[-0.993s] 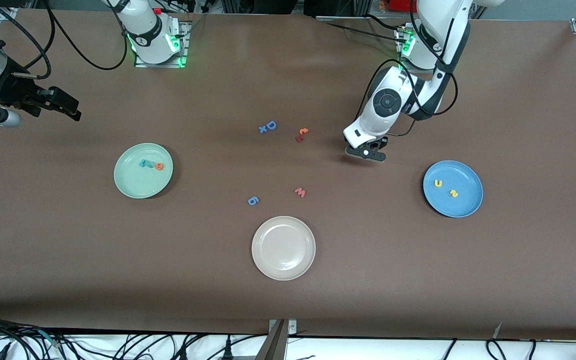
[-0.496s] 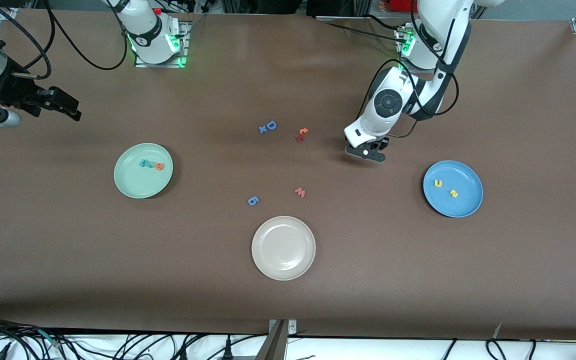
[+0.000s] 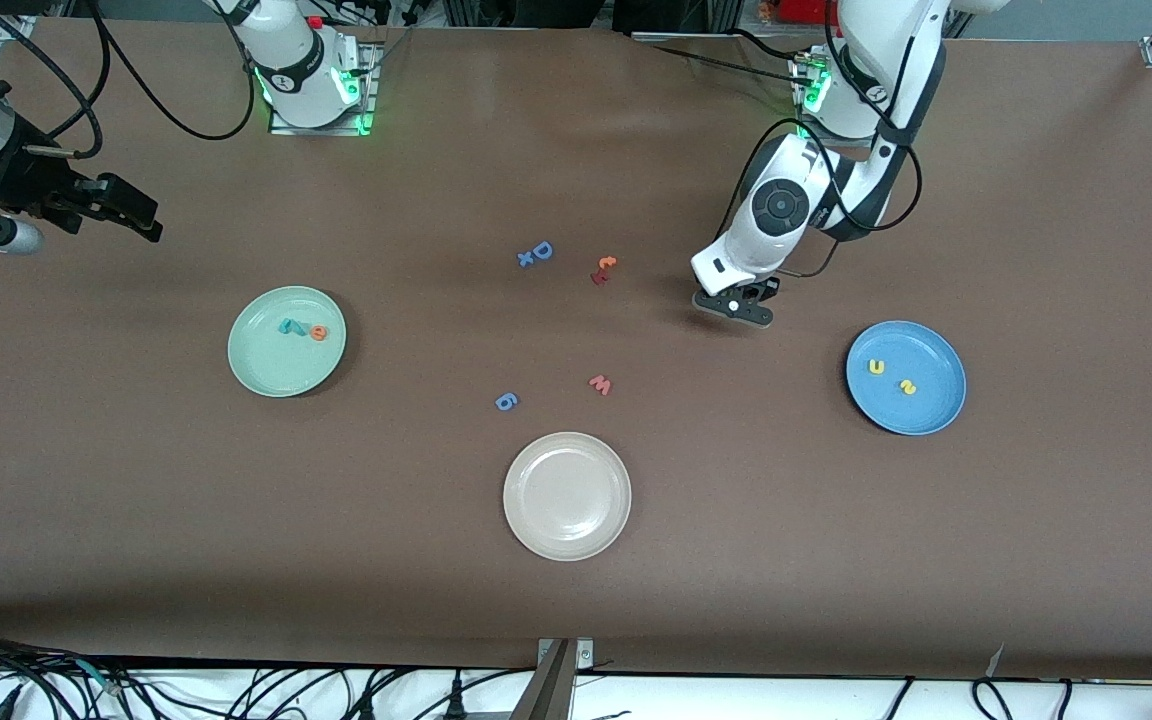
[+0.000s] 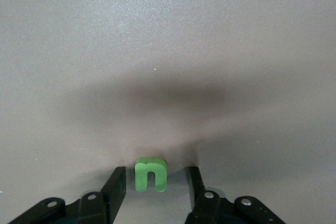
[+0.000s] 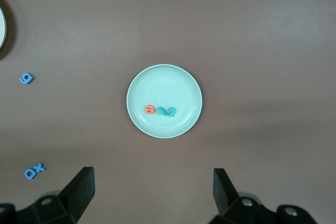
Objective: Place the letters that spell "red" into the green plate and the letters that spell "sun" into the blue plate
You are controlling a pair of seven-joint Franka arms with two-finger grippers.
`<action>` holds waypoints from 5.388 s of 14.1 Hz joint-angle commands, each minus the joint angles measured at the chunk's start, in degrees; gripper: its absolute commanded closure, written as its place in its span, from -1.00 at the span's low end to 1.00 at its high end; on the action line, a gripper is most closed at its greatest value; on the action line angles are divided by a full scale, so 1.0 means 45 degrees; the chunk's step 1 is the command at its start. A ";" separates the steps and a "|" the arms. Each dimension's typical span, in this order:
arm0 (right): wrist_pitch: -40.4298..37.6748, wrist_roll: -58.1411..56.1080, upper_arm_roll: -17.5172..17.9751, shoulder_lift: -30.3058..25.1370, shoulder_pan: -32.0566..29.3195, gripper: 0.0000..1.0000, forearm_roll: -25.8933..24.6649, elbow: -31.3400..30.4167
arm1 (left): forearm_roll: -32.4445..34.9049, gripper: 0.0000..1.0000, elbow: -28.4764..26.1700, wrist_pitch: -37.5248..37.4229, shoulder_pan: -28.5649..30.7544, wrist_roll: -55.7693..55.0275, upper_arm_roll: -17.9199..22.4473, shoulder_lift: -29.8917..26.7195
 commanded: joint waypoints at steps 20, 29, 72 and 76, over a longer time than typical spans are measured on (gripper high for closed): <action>-0.0277 -0.0164 0.0189 0.0129 -0.0227 -1.00 -0.0140 0.0311 | 0.0232 0.83 0.0324 -0.0500 0.0309 0.7829 0.4822 -0.0899; -0.0296 -0.0164 0.0189 0.0129 -0.0227 -1.00 -0.0140 0.0311 | -0.0159 0.04 0.1145 -0.0442 0.0329 1.0529 0.6308 -0.0372; -0.0296 -0.0281 0.0189 0.0129 -0.0227 -1.00 -0.0160 0.0311 | 0.0935 -1.00 0.7473 -0.9914 0.4724 0.3009 0.1621 -0.5313; -0.0296 -0.0457 0.0189 0.0129 -0.0227 -1.00 -0.0140 0.0331 | 0.0935 -1.00 0.7492 -0.9914 0.4743 0.3008 0.1640 -0.5274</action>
